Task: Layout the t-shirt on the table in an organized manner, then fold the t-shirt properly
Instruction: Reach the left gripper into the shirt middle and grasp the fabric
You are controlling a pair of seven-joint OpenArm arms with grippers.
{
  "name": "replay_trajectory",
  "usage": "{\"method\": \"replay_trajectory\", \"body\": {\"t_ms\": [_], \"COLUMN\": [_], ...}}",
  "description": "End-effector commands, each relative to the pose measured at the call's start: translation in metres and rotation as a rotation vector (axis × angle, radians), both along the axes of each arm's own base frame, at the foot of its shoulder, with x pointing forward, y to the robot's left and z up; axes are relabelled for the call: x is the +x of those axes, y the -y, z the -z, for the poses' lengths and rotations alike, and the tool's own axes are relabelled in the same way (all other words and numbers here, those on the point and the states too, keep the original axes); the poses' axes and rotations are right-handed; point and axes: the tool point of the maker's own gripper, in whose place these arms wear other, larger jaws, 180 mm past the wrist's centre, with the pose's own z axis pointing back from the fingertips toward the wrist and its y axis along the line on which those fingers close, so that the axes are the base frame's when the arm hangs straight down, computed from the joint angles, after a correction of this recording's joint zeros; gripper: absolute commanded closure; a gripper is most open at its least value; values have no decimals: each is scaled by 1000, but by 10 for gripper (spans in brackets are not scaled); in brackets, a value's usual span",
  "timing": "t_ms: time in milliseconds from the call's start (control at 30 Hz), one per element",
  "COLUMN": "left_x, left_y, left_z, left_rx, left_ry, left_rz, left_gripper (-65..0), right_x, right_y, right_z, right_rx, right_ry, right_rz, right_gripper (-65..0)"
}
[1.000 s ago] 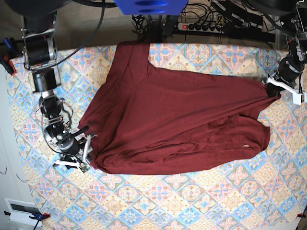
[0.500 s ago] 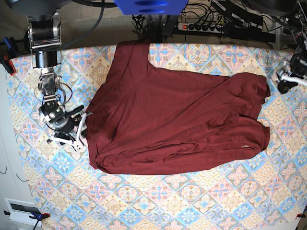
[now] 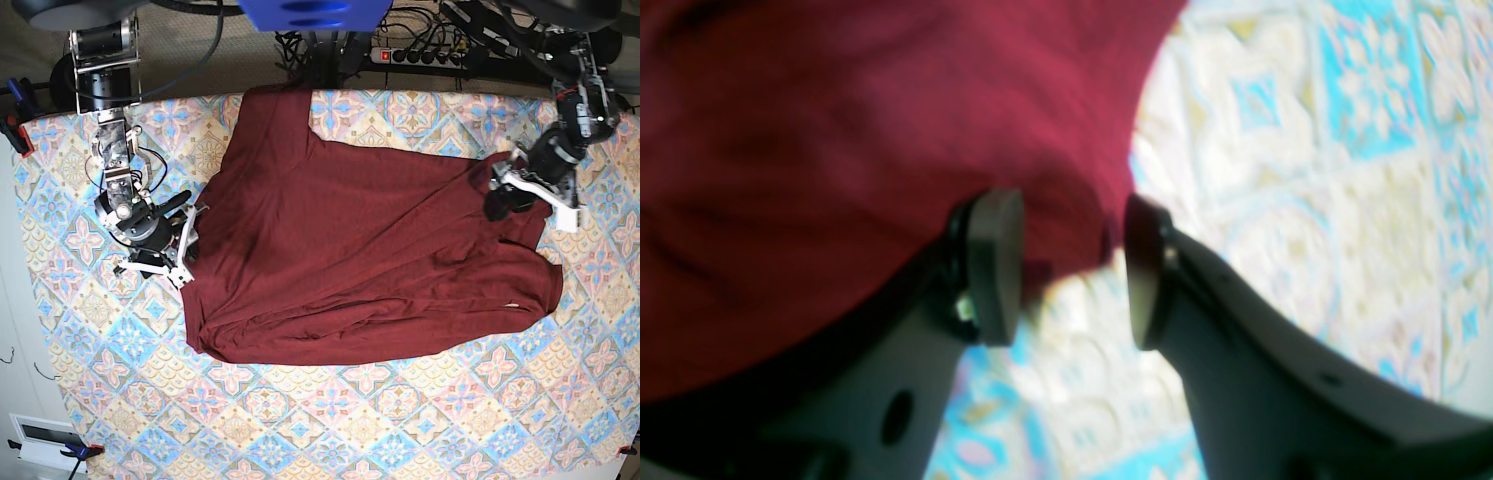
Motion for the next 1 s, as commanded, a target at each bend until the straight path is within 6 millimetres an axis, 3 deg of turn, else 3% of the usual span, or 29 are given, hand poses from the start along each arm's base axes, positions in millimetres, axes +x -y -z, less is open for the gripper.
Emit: {"method": "replay_trajectory", "body": {"t_ms": [0, 167, 467, 667, 767, 967], "left_x": [8, 17, 44, 60, 66, 70], "left_y": [12, 63, 120, 140, 146, 142], "left_z": [-1, 34, 59, 67, 63, 69], "left_rx": [-12, -62, -94, -93, -90, -88], "left_ry": [19, -50, -90, -108, -96, -115], "left_rz": [21, 102, 187, 233, 251, 242], "left_gripper": [-333, -332, -332, -332, -332, -332], "right_x": [3, -11, -23, -36, -28, -6], "right_y": [5, 3, 7, 20, 24, 33], "right_z": [-9, 2, 18, 46, 52, 65], "right_rx": [-4, -2, -4, -8, -1, 25], "right_ry": [33, 1, -46, -128, -144, -192], "right_rz": [0, -3, 7, 44, 68, 131], "right_gripper": [-241, -241, -241, -236, -227, -42]}}
